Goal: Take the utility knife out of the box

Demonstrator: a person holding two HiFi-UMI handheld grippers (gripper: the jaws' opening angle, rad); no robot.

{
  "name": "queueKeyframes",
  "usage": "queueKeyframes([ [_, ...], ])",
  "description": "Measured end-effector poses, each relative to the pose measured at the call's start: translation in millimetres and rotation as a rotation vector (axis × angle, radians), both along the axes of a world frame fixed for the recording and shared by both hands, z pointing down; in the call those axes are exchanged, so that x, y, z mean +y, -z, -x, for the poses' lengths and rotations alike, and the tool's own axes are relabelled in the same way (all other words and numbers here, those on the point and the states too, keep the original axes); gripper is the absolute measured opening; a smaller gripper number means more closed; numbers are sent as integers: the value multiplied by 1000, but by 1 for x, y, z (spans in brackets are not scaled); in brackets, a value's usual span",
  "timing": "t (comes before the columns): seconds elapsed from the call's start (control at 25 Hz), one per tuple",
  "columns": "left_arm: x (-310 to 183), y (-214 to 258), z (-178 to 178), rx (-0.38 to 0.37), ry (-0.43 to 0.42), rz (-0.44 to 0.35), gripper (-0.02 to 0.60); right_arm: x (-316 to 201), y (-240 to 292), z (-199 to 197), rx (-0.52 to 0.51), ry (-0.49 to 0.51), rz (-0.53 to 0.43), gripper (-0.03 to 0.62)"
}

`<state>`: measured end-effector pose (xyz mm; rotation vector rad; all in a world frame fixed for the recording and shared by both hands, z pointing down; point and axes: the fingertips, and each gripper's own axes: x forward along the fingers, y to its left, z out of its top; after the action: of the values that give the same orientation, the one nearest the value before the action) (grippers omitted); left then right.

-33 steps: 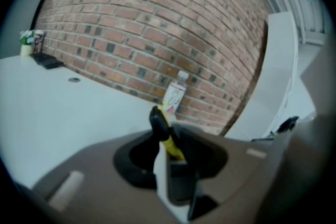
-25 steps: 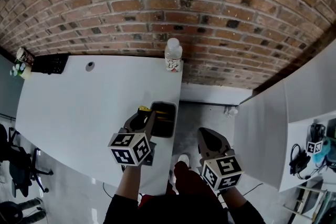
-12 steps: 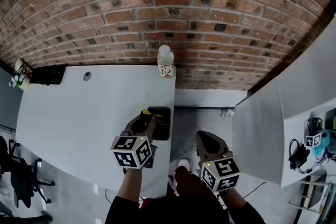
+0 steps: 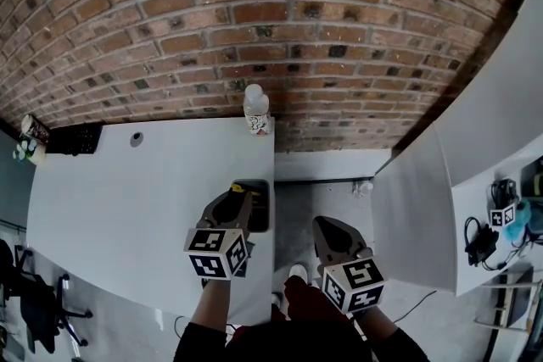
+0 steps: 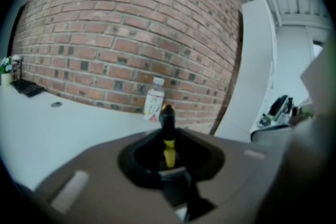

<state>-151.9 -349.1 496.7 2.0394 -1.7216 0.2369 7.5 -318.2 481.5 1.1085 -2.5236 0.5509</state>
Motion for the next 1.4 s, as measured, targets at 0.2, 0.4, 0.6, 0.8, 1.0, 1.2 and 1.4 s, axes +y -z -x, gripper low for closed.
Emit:
queueKeyframes([
  [0.2,3,12,1,-19,4,-31,77,5,5,-2,-3,-10,-15,8],
  [0.4,10,25,4,-37,5,-61,76,14,10,1,-9,-12,-26,8],
  [0.6,19,39,4,-65,5,-95,76,24,17,1,-12,-17,-46,8],
  [0.8,28,54,5,-73,0,-132,76,31,27,0,-18,-31,-76,8],
  [1.0,40,70,3,-79,-10,-174,75,41,35,-2,-23,-49,-104,8],
  [1.2,54,79,0,-83,-27,-205,76,54,44,-4,-26,-68,-130,8],
  [1.4,71,88,-5,-94,-57,-231,75,69,53,-7,-29,-94,-158,8],
])
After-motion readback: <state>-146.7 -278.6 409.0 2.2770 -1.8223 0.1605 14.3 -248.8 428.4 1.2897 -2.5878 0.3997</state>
